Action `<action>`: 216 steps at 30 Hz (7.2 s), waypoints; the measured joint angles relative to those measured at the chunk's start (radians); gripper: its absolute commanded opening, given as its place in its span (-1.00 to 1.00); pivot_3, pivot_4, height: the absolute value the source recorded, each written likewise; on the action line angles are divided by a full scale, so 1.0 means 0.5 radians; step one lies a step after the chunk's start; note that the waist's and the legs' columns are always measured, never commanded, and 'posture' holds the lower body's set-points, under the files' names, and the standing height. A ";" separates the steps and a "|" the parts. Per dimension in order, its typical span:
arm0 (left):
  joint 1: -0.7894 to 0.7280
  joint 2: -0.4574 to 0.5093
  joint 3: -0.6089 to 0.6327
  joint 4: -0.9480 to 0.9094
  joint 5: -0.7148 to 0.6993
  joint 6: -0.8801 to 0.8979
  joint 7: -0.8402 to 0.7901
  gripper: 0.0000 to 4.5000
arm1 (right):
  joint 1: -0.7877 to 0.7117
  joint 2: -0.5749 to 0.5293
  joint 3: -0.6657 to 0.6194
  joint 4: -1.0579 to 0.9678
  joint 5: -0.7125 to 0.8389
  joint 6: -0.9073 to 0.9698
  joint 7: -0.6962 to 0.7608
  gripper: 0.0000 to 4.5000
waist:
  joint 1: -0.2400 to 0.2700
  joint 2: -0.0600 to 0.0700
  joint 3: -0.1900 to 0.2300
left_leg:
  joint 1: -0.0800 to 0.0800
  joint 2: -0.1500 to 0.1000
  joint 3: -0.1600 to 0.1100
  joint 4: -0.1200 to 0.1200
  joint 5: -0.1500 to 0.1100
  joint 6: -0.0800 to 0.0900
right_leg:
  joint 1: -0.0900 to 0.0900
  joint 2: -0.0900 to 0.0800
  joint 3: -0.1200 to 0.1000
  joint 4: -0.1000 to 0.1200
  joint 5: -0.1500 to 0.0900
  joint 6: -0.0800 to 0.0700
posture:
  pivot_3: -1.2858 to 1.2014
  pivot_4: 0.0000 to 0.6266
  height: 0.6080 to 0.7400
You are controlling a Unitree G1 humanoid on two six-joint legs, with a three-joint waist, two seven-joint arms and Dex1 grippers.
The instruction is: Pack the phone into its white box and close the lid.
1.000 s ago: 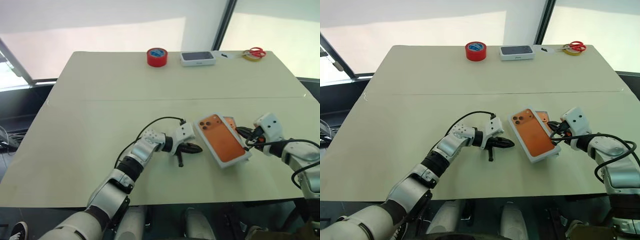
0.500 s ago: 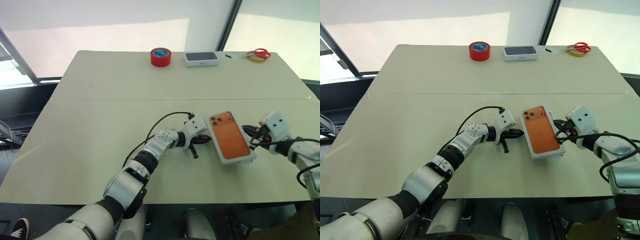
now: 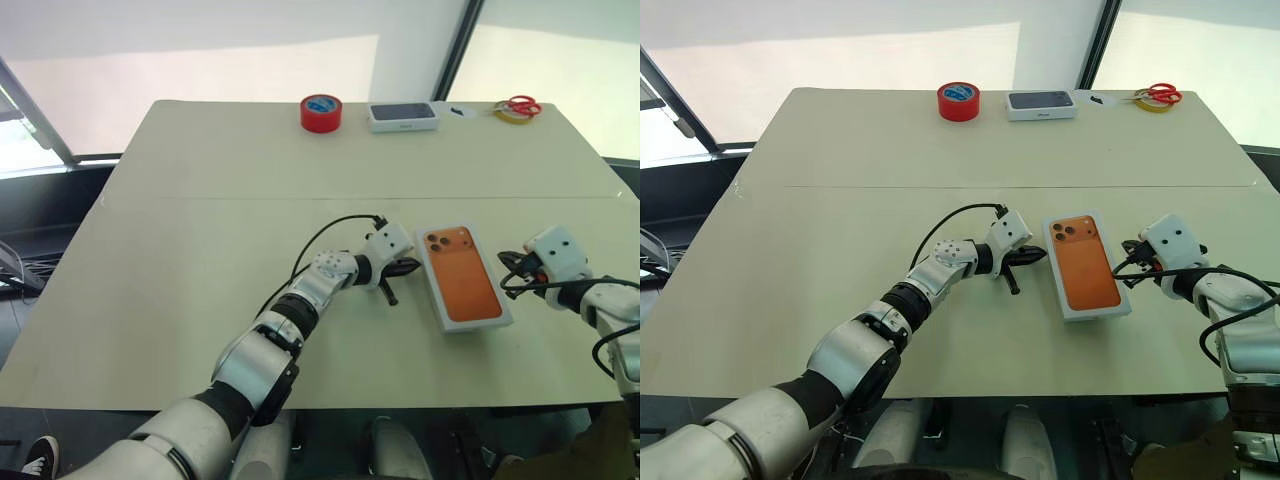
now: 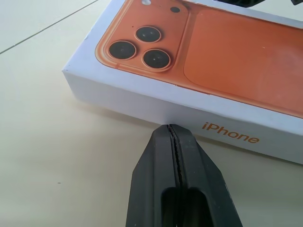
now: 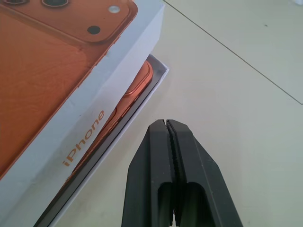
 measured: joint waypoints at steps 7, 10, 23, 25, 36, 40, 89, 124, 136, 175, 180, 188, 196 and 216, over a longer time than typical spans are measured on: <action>0.033 0.011 -0.023 -0.082 0.011 0.029 -0.191 -1.00 | 0.026 0.010 -0.080 -0.071 0.131 0.074 0.097 -0.98 | 0.004 0.000 0.000 | 0.000 0.000 0.000 0.000 0.000 0.000 | 0.001 0.000 -0.001 -0.001 0.000 0.000 | 0.03 -0.52 0.97; 0.111 0.028 -0.076 -0.183 0.016 0.088 -0.361 -1.00 | 0.106 0.010 -0.076 -0.091 0.135 0.108 0.153 -0.98 | -0.002 0.001 0.000 | -0.001 0.000 0.001 -0.001 0.000 0.000 | 0.002 -0.001 -0.001 -0.001 0.000 0.000 | 0.03 -0.52 0.97; 0.037 0.005 -0.074 -0.053 0.075 0.041 -0.166 -1.00 | 0.102 -0.033 -0.059 -0.121 0.066 0.141 0.199 -0.98 | -0.001 0.001 -0.001 | 0.003 0.000 0.001 0.002 0.000 0.001 | 0.000 -0.001 -0.001 0.000 0.001 0.002 | 0.03 -0.52 0.97; 0.026 0.003 -0.052 -0.025 0.071 0.028 -0.132 -1.00 | 0.108 -0.033 -0.039 -0.132 0.043 0.138 0.197 -0.98 | -0.002 0.001 -0.001 | 0.003 0.000 0.001 0.002 0.000 0.001 | 0.000 -0.001 -0.001 0.000 0.002 0.003 | 0.03 -0.52 0.97; -0.015 -0.005 0.013 0.055 0.071 -0.001 -0.030 -1.00 | -0.082 -0.033 0.059 -0.048 -0.145 0.030 0.056 -0.98 | 0.002 0.002 -0.001 | 0.002 0.000 0.001 0.002 0.000 0.000 | -0.003 0.000 -0.001 0.001 0.002 0.004 | 0.03 -0.52 0.97; -0.026 -0.006 0.011 0.062 0.071 0.000 -0.077 -1.00 | -0.081 -0.065 0.061 -0.041 -0.144 0.025 0.097 -0.98 | 0.003 0.002 -0.001 | -0.001 0.000 0.001 0.002 0.000 0.001 | 0.000 -0.001 -0.001 0.000 0.003 0.005 | 0.03 -0.52 0.97; -0.033 -0.016 0.061 -0.022 -0.088 0.061 -0.243 -1.00 | 0.005 -0.243 -0.081 -0.205 0.229 0.294 0.488 -0.98 | 0.002 0.002 -0.001 | -0.001 0.001 0.001 0.005 -0.001 0.001 | 0.000 -0.001 -0.002 0.001 0.004 0.007 | 0.03 -0.52 0.97; 0.435 0.241 0.045 -1.008 -0.249 0.433 -0.629 -1.00 | -0.184 0.063 0.088 -0.157 0.216 0.199 0.285 -0.98 | -0.030 0.004 -0.002 | -0.001 0.002 0.001 0.006 -0.001 0.001 | 0.002 0.000 0.000 0.004 0.004 0.006 | 0.03 -0.52 0.97; 0.726 0.382 0.003 -1.439 -0.281 0.673 -0.580 -1.00 | -0.733 0.190 0.406 0.555 -0.262 -0.160 -0.028 -0.98 | -0.055 0.005 -0.002 | 0.001 0.000 0.001 0.005 -0.001 0.001 | -0.003 -0.001 0.000 0.004 0.005 0.006 | 0.03 -0.52 0.97; 0.794 0.578 0.004 -1.619 -0.452 0.453 -0.710 -1.00 | 0.525 -0.172 0.135 -0.373 0.178 -0.189 0.814 -0.98 | -0.052 0.006 -0.003 | 0.015 0.002 0.003 -0.003 -0.002 0.002 | 0.010 -0.004 0.001 -0.005 0.002 0.000 | 0.03 -0.52 0.97; 0.799 0.567 0.004 -1.619 -0.453 0.453 -0.699 -1.00 | 0.460 -0.174 0.132 -0.368 0.209 -0.175 0.818 -0.98 | -0.052 0.006 -0.003 | 0.015 0.002 0.003 -0.003 -0.002 0.002 | 0.010 -0.004 0.001 -0.005 0.002 0.000 | 0.03 -0.52 0.97; 0.800 0.557 0.003 -1.619 -0.454 0.454 -0.682 -1.00 | 0.507 -0.252 0.111 -0.352 0.235 -0.142 0.888 -0.98 | -0.050 0.005 -0.003 | 0.015 0.002 0.003 -0.003 -0.002 0.002 | 0.011 -0.004 0.001 -0.006 0.002 0.000 | 0.03 -0.52 0.97; 0.799 0.559 0.011 -1.619 -0.468 0.453 -0.654 -1.00 | 0.177 -0.241 -0.209 -0.526 0.881 0.437 0.870 -0.98 | -0.053 0.003 -0.002 | 0.016 0.003 0.002 -0.004 -0.002 0.002 | 0.015 -0.004 0.001 -0.006 0.001 0.000 | 0.03 -0.52 0.97; 0.853 0.784 0.111 -1.731 -0.562 0.729 -0.565 -1.00 | -0.179 0.061 0.304 0.104 0.061 -0.095 0.398 -0.74 | -0.061 0.003 -0.003 | 0.036 0.005 0.006 -0.012 -0.003 0.001 | 0.028 -0.003 0.000 -0.011 0.003 -0.004 | 0.03 -0.52 0.97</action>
